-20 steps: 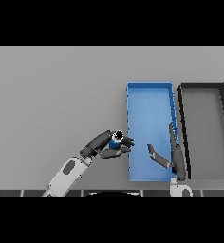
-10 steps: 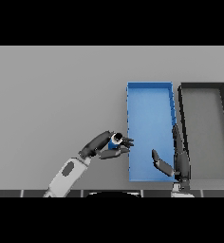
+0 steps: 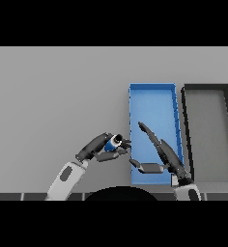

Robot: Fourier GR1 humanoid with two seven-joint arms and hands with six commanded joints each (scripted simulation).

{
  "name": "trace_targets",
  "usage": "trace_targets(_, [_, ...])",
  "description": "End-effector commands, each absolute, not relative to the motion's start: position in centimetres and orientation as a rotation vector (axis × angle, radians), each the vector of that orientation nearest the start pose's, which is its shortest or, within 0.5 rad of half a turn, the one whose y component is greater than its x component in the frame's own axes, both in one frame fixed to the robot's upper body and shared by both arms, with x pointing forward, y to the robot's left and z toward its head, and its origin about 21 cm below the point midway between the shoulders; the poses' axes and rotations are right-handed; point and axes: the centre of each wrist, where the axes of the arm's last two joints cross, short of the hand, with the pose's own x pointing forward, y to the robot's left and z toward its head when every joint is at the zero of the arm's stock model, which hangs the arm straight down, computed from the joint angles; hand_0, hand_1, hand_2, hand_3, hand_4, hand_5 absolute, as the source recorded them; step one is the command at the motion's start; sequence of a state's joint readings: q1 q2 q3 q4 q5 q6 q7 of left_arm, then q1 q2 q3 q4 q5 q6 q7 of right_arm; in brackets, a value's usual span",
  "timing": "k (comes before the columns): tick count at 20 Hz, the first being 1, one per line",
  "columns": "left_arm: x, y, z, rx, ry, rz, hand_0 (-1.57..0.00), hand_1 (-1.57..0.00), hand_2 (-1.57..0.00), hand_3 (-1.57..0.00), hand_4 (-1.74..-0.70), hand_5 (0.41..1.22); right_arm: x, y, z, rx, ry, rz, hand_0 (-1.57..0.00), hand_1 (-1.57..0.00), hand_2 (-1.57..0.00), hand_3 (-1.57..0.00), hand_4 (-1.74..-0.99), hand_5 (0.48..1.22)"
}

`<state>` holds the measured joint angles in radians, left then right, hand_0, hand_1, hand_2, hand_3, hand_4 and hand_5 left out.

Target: Pick up the blue pipe and place it into the blue bin.

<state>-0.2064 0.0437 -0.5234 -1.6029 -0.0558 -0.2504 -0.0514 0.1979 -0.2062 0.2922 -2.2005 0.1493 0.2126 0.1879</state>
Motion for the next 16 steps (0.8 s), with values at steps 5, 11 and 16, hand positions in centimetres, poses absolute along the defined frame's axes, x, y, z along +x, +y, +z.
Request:
trace_targets(5, [24.8,9.3,4.4,-0.57,-1.698,-0.805,-1.57,-1.57,-1.57,-1.57,-1.47,1.221,18.1,-18.3,13.1,0.171,-1.711,0.699,0.0,0.0,0.0,0.0,-1.232,0.525])
trace_targets(11, [25.3,9.2,4.5,-0.611,-1.69,-0.814,-1.57,-1.57,-1.57,-1.57,-1.48,1.221,21.0,-15.0,14.1,0.274,-1.695,0.834,0.0,0.0,0.0,0.0,-1.195,0.513])
trace_targets(16, [25.7,9.4,4.4,-0.651,-1.696,-0.802,-1.57,-1.57,-1.57,-1.57,-1.45,1.221,22.1,-13.2,15.7,0.337,-1.721,0.897,0.0,-0.01,-0.02,0.0,-1.214,0.511])
